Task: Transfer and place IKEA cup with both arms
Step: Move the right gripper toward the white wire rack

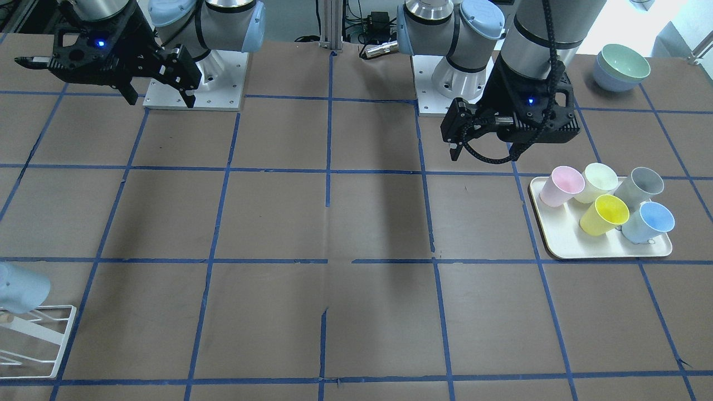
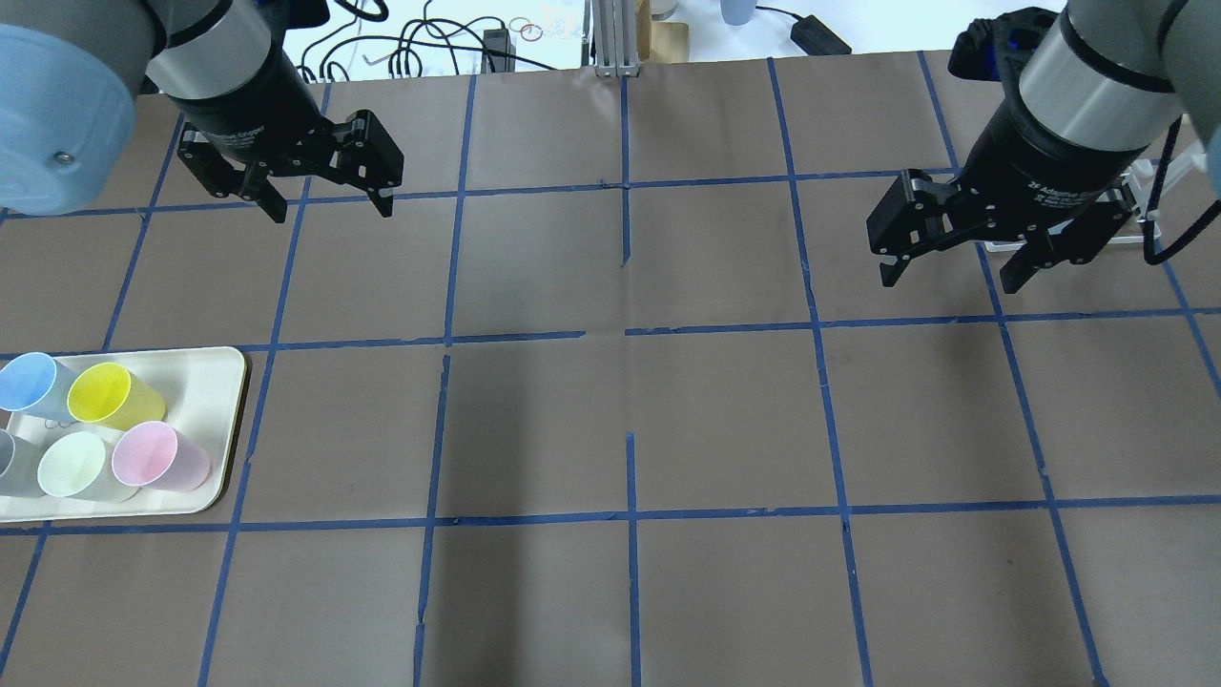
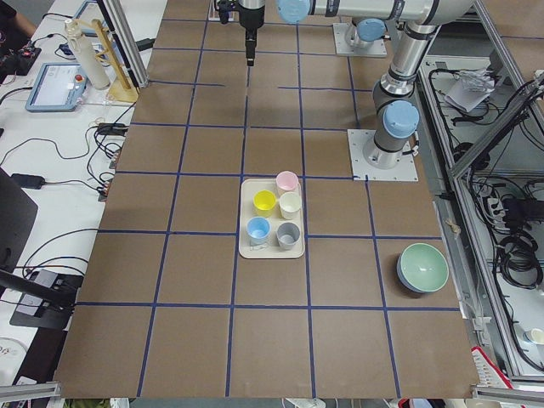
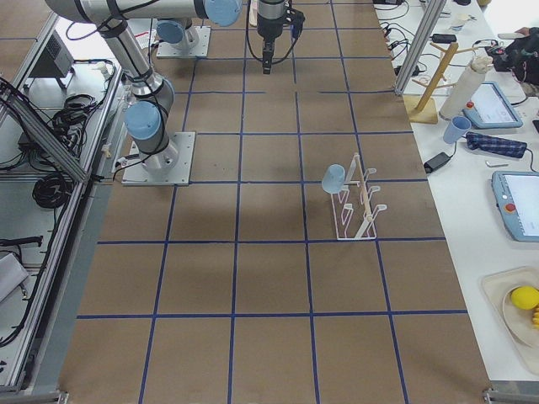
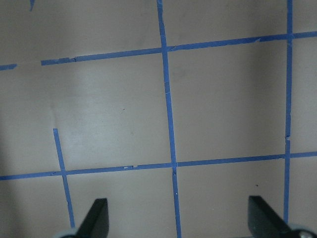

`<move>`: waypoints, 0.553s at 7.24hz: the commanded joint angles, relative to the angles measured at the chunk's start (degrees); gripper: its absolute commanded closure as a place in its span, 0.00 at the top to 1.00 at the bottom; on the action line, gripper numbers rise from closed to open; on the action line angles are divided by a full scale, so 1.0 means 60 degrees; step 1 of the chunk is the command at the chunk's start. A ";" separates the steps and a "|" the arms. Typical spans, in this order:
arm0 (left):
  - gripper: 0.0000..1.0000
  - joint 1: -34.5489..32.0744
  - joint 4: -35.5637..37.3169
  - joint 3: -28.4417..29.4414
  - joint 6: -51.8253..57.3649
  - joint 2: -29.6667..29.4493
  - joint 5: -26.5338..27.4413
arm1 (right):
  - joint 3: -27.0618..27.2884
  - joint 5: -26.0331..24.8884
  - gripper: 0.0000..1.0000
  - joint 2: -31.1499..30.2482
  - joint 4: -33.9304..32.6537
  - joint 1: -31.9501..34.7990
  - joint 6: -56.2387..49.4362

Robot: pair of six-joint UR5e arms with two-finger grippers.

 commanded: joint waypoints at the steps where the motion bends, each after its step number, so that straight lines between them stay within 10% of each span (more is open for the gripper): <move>1: 1.00 0.0009 -0.0002 -0.0003 0.0000 0.0002 -0.0004 | -0.0020 -0.0127 1.00 0.0019 -0.0135 -0.0560 -0.0138; 4: 1.00 0.0009 -0.0002 -0.0032 0.0000 0.0002 -0.0033 | -0.0035 -0.0245 1.00 0.0048 -0.0207 -0.1149 -0.0725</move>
